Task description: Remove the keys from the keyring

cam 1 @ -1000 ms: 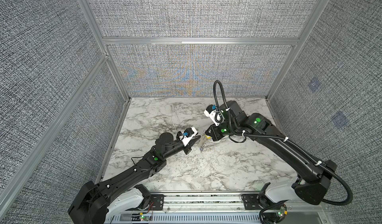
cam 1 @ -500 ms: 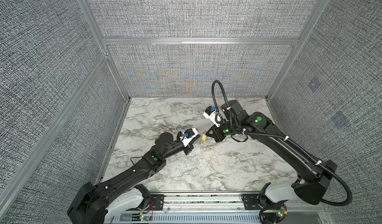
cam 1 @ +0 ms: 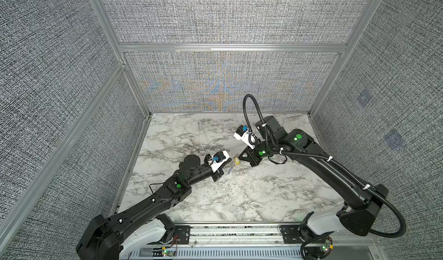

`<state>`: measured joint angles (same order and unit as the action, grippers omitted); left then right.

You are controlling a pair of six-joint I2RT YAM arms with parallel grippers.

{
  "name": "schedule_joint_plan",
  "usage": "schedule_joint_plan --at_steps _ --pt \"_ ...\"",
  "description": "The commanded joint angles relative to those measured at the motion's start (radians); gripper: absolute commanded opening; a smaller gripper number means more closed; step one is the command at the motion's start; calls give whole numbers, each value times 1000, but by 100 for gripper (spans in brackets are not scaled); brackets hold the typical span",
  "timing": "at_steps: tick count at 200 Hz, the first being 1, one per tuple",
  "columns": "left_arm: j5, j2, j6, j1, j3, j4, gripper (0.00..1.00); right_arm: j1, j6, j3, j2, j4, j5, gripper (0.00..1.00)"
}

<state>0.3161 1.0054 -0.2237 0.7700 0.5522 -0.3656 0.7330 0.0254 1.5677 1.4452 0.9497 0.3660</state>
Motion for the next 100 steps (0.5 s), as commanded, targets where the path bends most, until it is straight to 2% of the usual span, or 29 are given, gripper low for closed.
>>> schedule_joint_plan --at_steps 1,12,30,58,100 --pt "3 -16 -7 2 -10 -18 11 0 21 -15 -19 13 11 0" --pt "0 -29 -7 4 -15 -14 17 0 27 -30 -30 -5 13 0" --pt "-7 -53 -11 4 -21 0 20 1 46 -48 -46 -22 21 0" --pt "-3 -98 -21 6 -26 11 29 0 88 -65 -62 -37 32 0" --pt "-8 -121 -68 6 -19 43 33 6 173 -83 -77 -41 44 0"
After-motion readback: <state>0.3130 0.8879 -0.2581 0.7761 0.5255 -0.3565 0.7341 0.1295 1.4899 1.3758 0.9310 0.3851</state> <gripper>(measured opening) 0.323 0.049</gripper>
